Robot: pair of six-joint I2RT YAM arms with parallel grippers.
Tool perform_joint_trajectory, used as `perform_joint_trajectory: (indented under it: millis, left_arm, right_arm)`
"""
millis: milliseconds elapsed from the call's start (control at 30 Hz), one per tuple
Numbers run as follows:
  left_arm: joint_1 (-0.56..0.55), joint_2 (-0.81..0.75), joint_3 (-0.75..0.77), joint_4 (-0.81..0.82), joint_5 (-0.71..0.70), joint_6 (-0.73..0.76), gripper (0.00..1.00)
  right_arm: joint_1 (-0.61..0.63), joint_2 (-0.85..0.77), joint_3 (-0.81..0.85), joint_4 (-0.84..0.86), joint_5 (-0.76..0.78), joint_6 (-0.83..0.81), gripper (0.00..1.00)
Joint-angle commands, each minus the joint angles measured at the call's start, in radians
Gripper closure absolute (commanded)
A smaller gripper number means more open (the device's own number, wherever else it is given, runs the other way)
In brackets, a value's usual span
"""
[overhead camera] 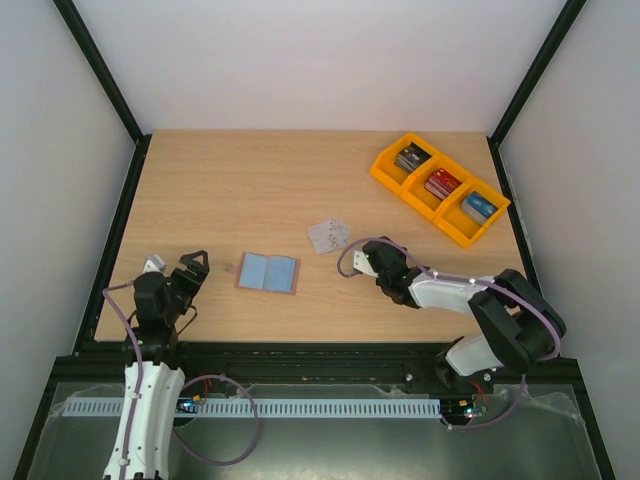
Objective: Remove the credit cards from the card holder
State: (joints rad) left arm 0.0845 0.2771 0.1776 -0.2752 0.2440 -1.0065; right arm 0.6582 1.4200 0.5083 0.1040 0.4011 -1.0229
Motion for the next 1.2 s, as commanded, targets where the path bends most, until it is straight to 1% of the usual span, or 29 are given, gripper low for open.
perform_joint_trajectory:
  millis: [0,33,67,100,167,200,233,267,400,500,567,633,733,767,833,900,967,1033,1067,1133,1167]
  left_arm:
    - [0.012,-0.038,-0.01,-0.031,-0.022,-0.027,0.01]
    - [0.014,-0.04,-0.011,-0.031,-0.025,-0.026,0.01]
    - [0.015,-0.042,-0.012,-0.032,-0.026,-0.026,0.01]
    - [0.016,-0.042,-0.013,-0.032,-0.027,-0.027,0.01]
    - [0.018,-0.044,-0.014,-0.033,-0.03,-0.03,0.01]
    - [0.018,-0.045,-0.015,-0.033,-0.033,-0.031,0.01]
    - [0.02,-0.045,-0.015,-0.033,-0.035,-0.032,0.01]
    - [0.022,-0.045,-0.015,-0.032,-0.036,-0.033,0.01]
    - [0.035,-0.05,-0.009,-0.025,-0.038,-0.023,0.01]
    - [0.046,-0.05,0.001,-0.005,-0.038,-0.012,0.01]
    - [0.048,-0.037,0.016,0.03,-0.038,0.004,0.01]
    - [0.048,-0.003,0.036,0.084,-0.041,0.028,0.01]
    - [0.05,0.079,0.064,0.171,-0.068,0.089,0.01]
    - [0.052,0.107,0.084,0.196,-0.081,0.139,0.01]
    - [0.054,0.17,0.114,0.271,-0.072,0.251,0.01]
    - [0.059,0.24,0.151,0.342,-0.04,0.351,0.01]
    - [0.069,0.317,0.201,0.35,0.017,0.454,0.01]
    - [0.08,0.434,0.286,0.29,0.089,0.589,0.01]
    - [0.089,0.485,0.34,0.232,0.121,0.678,0.01]
    - [0.103,0.597,0.478,0.095,0.148,0.849,0.01]
    - [0.105,0.648,0.55,0.026,0.139,0.938,0.01]
  right_arm:
    - [-0.002,0.012,-0.024,-0.012,-0.011,-0.06,0.89]
    - [-0.002,0.003,-0.022,-0.035,-0.026,-0.054,0.83]
    - [-0.002,-0.007,-0.019,-0.055,-0.033,-0.05,0.74]
    - [-0.002,-0.019,-0.018,-0.074,-0.036,-0.048,0.62]
    - [-0.001,-0.058,-0.017,-0.1,-0.038,-0.044,0.33]
    - [0.001,-0.08,-0.017,-0.112,-0.042,-0.037,0.23]
    - [0.003,-0.106,-0.016,-0.119,-0.047,-0.028,0.06]
    - [0.008,-0.132,-0.016,-0.121,-0.048,-0.017,0.01]
    - [0.015,-0.279,-0.007,-0.079,-0.084,0.058,0.01]
    - [0.013,-0.395,0.003,0.018,-0.164,0.195,0.01]
    - [-0.005,-0.442,0.04,0.08,-0.225,0.346,0.01]
    - [-0.051,-0.473,0.052,0.209,-0.241,0.534,0.01]
    - [-0.167,-0.512,-0.01,0.419,-0.263,0.797,0.01]
    - [-0.205,-0.511,-0.027,0.47,-0.258,0.852,0.01]
    - [-0.286,-0.488,-0.04,0.516,-0.226,0.951,0.01]
    - [-0.36,-0.455,-0.051,0.548,-0.175,1.021,0.01]
    - [-0.441,-0.429,-0.066,0.576,-0.144,1.09,0.01]
    - [-0.497,-0.413,-0.096,0.621,-0.111,1.154,0.01]
    - [-0.522,-0.405,-0.112,0.644,-0.089,1.187,0.01]
    - [-0.568,-0.391,-0.139,0.679,-0.068,1.234,0.01]
    - [-0.589,-0.377,-0.149,0.696,-0.064,1.244,0.01]
